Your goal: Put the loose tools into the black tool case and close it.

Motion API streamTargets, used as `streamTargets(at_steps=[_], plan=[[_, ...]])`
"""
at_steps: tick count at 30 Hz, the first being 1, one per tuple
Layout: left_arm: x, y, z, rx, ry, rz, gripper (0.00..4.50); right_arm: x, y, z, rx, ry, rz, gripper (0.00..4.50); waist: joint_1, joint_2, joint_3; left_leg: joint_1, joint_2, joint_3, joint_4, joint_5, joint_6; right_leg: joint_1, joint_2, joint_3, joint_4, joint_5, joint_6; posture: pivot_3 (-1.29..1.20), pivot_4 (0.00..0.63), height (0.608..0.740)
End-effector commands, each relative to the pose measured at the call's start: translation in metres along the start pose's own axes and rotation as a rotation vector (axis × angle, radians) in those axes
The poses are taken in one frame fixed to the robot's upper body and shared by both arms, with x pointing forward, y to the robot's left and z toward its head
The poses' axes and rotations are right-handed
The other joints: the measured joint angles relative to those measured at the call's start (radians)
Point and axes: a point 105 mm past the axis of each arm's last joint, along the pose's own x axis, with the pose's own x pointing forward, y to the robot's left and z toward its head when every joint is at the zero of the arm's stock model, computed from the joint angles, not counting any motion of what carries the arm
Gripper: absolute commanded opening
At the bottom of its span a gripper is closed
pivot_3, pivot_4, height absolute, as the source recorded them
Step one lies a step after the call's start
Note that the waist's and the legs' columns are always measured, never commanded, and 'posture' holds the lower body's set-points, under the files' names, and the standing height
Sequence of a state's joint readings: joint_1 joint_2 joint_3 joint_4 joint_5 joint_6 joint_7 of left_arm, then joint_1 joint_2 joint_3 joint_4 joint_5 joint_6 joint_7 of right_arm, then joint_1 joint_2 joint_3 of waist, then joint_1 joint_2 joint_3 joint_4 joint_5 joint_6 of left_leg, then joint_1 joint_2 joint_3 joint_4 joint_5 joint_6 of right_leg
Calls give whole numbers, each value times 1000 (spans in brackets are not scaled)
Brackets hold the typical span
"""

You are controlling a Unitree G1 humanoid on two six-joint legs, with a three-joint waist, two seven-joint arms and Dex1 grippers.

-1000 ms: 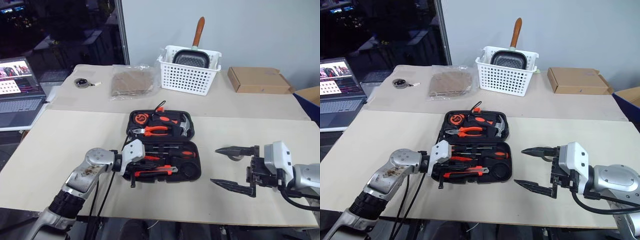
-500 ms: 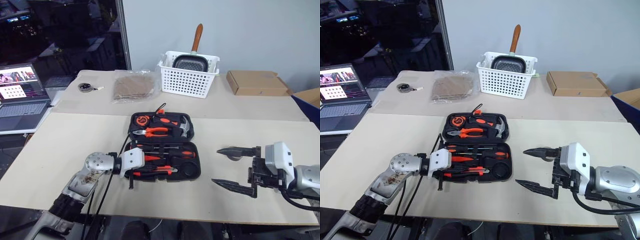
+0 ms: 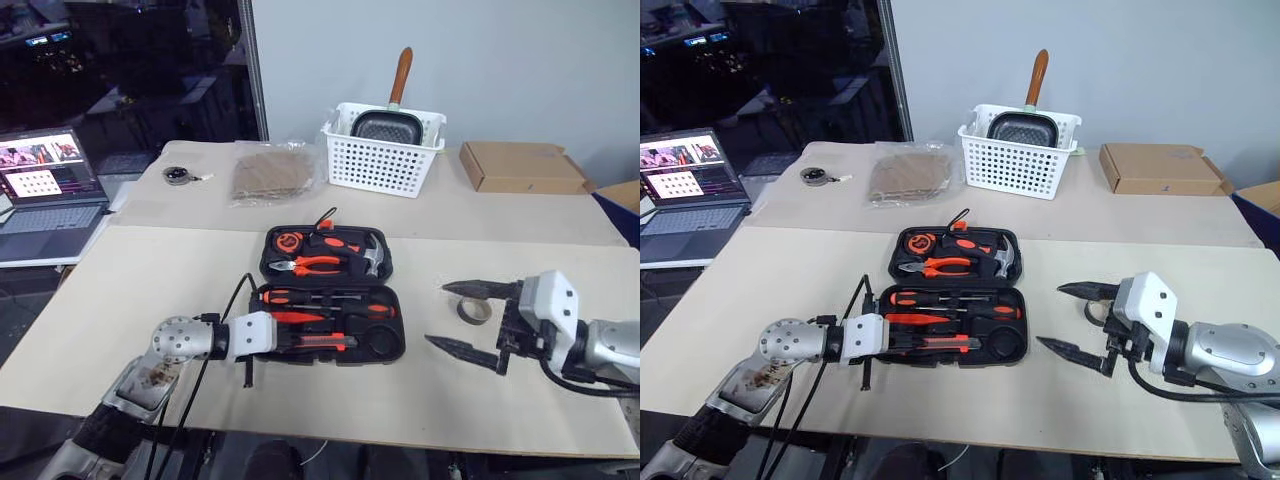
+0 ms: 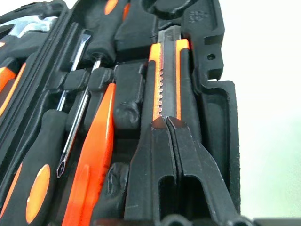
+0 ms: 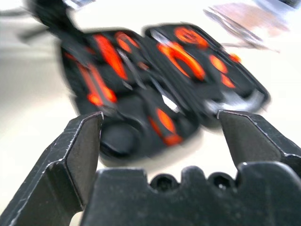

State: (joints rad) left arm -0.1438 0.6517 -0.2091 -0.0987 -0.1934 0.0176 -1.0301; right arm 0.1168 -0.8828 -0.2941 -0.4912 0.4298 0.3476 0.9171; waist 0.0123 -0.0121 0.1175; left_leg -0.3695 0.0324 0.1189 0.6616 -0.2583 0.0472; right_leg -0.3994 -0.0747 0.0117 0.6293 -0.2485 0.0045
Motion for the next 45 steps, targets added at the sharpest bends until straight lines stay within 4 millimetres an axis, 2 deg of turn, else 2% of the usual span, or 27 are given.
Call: streamTargets(at_steps=[1, 4, 5, 6, 7, 11, 14, 21, 24, 31, 32, 35, 37, 39, 41, 45], plan=[[-21, 14, 42, -79, -147, 21, 47, -8, -11, -3, 7, 83, -66, 4500, -1, 0, 3, -2, 0, 0, 0, 1, -1, -3, 0, 0, 1, 1, 0, 0, 150, 740], [-34, 16, 87, -114, -267, -37, 817, -16, -23, -18, -63, 290, -153, 4500, -2, -5, 7, -9, 2, -1, 0, 7, -1, -7, 3, -2, 1, 5, 2, 0, 150, 740], [-37, 13, 100, -115, -290, -67, 1126, -16, -24, -24, -26, 333, -133, 4500, -2, -5, 7, -10, 2, -2, 0, 7, -1, -8, 3, -3, 1, 6, 4, 0, 150, 740], [-38, 11, 107, -117, -298, -86, 1668, -16, -23, -28, 9, 352, -110, 4500, -2, -5, 7, -12, 1, -2, 0, 7, -1, -9, 3, -4, 0, 6, 5, 0, 150, 740], [-40, 9, 116, -120, -317, -103, 1914, -14, -26, -34, 34, 373, -109, 4500, -2, -5, 7, -13, 1, -2, 0, 7, 0, -9, 4, -4, 0, 6, 4, 0, 150, 740], [-46, -1, 139, -130, -340, -150, 3298, -7, -34, -53, 67, 453, -109, 3474, -11, -6, 7, -14, -1, -1, 0, 3, 4, -8, 9, -4, -3, 6, 4, 0, 150, 740], [-47, -6, 149, -155, -344, -168, 4344, -1, -40, -61, 89, 495, -114, 3449, -11, -6, 8, -16, -2, -1, 0, 2, 4, -10, 9, -3, -4, 4, 6, 0, 150, 740], [-50, -11, 150, -160, -318, -154, 4344, 15, -51, -73, 119, 598, -133, 3449, -12, -7, 9, -17, -3, -1, 0, 3, 3, -12, 11, -3, -3, 4, 5, 0, 150, 740], [-51, -13, 149, -153, -311, -150, 4403, 20, -51, -73, 128, 620, -122, 2719, -12, -7, 9, -17, -2, -1, 0, 3, 2, -12, 13, -3, -3, 5, 4, 0, 150, 740], [-53, -17, 150, -136, -291, -163, 4403, 25, -52, -64, 101, 611, -110, 268, -9, -6, 9, -18, -2, -1, 0, 4, 1, -13, 13, -3, -2, 5, 3, 0, 150, 740], [-53, -18, 150, -135, -289, -171, 4403, 25, -52, -62, 95, 606, -107, 50, -10, -6, 9, -18, -2, -1, 0, 4, 1, -13, 13, -3, -2, 5, 3, 0, 150, 740], [-56, -20, 150, -131, -283, -174, 4403, 24, -48, -48, 70, 553, -71, 50, -9, -6, 10, -18, -2, -1, 0, 4, 1, -14, 13, -3, -2, 5, 3, 0, 150, 740], [-58, -17, 147, -88, -271, -111, 4403, 29, -37, -26, 30, 470, 5, 50, -12, -6, 10, -19, -2, -1, 0, 4, 1, -14, 13, -3, -2, 5, 3, 0, 150, 740], [-64, -19, 148, -111, -345, -112, 4403, 36, -15, -1, -7, 386, 121, 50, -16, -6, 10, -20, -1, 0, 0, 4, 1, -17, 14, -1, -1, 5, 3, 0, 150, 740], [-74, -22, 137, -153, -304, -107, 4403, 46, 10, 23, -33, 303, 239, 50, -22, -6, 10, -20, 0, 0, 0, 4, 1, -18, 14, -1, 0, 5, 2, 0, 150, 740], [-91, -26, 120, -218, -221, -99, 4403, 57, 45, 42, -101, 253, 412, 50, -26, -7, 11, -20, 1, -1, 0, 5, -1, -20, 15, -2, 2, 5, 0, 0, 150, 740]])
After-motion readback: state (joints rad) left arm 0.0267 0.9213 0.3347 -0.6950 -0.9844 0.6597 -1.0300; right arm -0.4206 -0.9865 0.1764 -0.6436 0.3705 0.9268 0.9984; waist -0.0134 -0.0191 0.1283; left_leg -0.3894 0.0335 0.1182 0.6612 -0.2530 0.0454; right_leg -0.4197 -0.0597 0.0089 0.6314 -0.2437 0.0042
